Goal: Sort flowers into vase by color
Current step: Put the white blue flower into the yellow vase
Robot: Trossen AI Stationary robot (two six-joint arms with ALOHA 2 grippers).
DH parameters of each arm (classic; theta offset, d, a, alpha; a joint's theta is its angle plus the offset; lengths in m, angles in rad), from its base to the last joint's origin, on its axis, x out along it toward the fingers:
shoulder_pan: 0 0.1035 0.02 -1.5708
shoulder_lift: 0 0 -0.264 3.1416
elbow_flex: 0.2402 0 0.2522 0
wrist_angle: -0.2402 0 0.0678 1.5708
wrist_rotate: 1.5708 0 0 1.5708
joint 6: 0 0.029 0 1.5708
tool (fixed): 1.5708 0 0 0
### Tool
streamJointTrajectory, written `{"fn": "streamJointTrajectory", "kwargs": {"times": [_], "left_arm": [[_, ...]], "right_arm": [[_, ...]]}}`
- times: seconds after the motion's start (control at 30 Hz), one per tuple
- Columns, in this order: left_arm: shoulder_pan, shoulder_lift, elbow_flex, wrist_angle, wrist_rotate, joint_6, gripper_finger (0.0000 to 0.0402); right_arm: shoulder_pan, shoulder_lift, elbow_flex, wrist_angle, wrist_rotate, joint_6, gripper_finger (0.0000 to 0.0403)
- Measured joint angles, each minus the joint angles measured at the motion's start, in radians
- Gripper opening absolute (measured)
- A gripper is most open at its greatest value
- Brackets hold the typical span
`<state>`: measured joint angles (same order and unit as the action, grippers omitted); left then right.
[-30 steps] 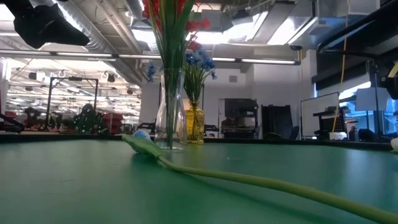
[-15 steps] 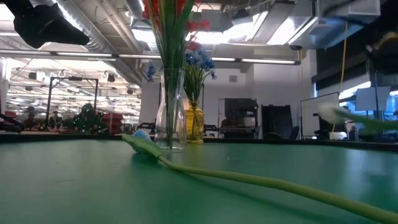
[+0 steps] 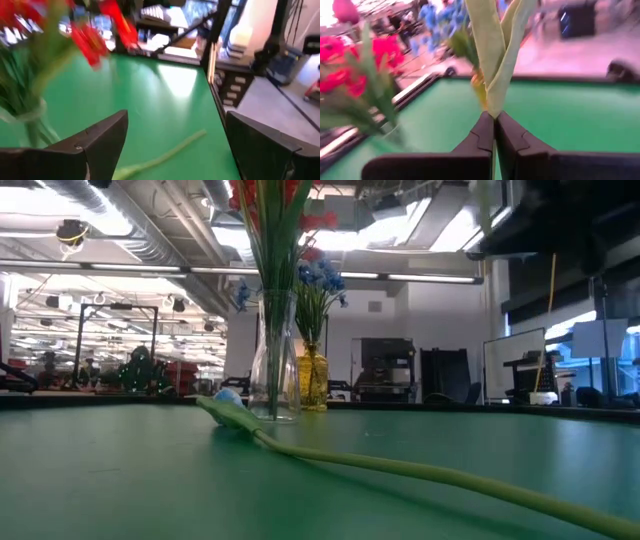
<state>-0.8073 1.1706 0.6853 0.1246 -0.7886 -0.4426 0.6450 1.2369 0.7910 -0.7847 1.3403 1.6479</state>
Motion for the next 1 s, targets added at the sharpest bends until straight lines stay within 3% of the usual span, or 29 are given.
{"fn": "streamJointTrajectory", "kwargs": {"times": [0.13, 0.23, 0.4, 0.57, 0.73, 0.9, 1.0], "left_arm": [[0.064, -0.083, 0.000, -0.027, 0.021, 0.037, 0.0330], [0.127, -0.128, 0.000, -0.039, 0.065, 0.058, 0.0330], [0.241, -0.157, 0.000, -0.046, 0.130, 0.065, 0.0330], [0.337, -0.158, 0.000, -0.046, 0.222, 0.082, 0.0330], [0.440, -0.159, 0.000, -0.017, 0.417, 0.122, 0.0330], [0.546, -0.204, 0.000, -0.130, 0.435, 0.151, 0.0330], [0.598, -0.261, 0.000, -0.204, 0.435, 0.169, 0.0330]], "right_arm": [[-0.121, 0.000, 0.000, 0.116, 0.025, -0.255, 0.0002], [-0.228, -0.003, 0.000, 0.257, -0.049, -0.504, 0.0001], [-0.403, 0.011, 0.000, 0.676, -0.300, -1.032, 0.0001], [-0.550, 0.022, 0.000, 1.031, -0.637, -1.461, 0.0001], [-0.721, 0.022, 0.000, 1.185, -0.914, -1.613, 0.0000], [-0.895, 0.032, -0.046, 1.408, -1.221, -1.630, 0.0000], [-0.965, 0.053, -0.064, 1.531, -1.318, -1.630, 0.0000]]}}
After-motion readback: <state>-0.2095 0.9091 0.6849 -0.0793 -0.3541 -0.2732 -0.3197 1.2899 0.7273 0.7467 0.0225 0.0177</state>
